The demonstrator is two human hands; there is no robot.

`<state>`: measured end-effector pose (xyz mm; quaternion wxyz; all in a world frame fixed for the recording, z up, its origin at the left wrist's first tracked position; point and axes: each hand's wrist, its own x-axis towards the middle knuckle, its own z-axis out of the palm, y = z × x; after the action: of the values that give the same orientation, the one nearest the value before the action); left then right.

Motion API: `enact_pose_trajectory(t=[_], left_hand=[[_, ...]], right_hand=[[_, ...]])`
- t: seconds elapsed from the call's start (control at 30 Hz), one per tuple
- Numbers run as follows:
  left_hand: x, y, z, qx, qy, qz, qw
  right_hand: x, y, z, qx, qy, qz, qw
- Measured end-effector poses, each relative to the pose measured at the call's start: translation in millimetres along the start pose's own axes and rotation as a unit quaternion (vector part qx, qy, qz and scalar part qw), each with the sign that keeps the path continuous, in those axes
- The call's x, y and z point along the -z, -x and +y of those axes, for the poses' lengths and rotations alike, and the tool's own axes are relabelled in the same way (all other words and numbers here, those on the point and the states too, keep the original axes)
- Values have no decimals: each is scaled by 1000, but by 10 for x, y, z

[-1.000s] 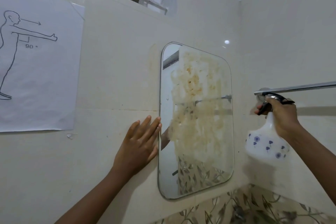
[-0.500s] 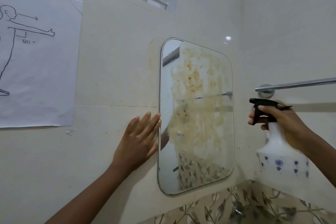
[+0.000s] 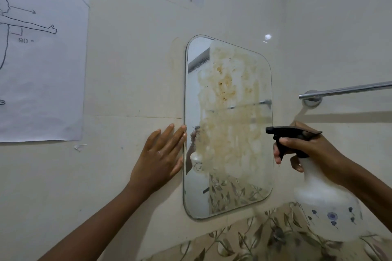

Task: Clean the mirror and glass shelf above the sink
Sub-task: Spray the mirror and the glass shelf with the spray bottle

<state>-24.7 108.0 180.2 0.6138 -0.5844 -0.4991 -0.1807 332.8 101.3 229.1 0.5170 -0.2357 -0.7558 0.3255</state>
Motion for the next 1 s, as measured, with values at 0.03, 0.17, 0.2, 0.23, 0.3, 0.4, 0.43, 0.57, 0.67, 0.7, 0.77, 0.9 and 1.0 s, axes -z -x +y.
enact_pose_trajectory(t=[0.03,0.17,0.2,0.23,0.3,0.4,0.43,0.57,0.67,0.7,0.77,0.9,1.0], left_hand=[[-3,3,-3,0,-1,0,1000],[-3,3,-1,1,-4,2,1000],[-4,3,1,1,-5,2,1000],[-7,2,0,1,-7,2,1000],[-10,-1,-5,1,-8,4,1000],[-18,3,-9,-1,-5,5,1000],[-20,3,-6,-1,-4,8,1000],[-13,3,-3,2,-7,10,1000],[-11,8,-5,-1,-13,1,1000],[-7,9,-8,-1,-14,0,1000],[2,9,-7,0,-13,-3,1000],[3,11,-3,1,-15,1,1000],[1,-1,-5,0,-13,2,1000]], right_hand=[[-2,9,30,-5,-3,1,1000],[179,33,243,-26,3,92,995],[265,32,323,-33,8,135,990],[346,31,409,-43,16,176,983],[448,41,562,-68,24,227,971],[430,72,689,-88,28,235,968],[388,86,688,-85,30,225,970],[80,163,521,-51,27,125,990],[-168,234,450,-39,33,62,997],[-224,251,461,-38,38,49,997],[-258,284,520,-41,40,51,997],[-15,329,749,-68,29,166,983],[238,364,952,-105,37,238,965]])
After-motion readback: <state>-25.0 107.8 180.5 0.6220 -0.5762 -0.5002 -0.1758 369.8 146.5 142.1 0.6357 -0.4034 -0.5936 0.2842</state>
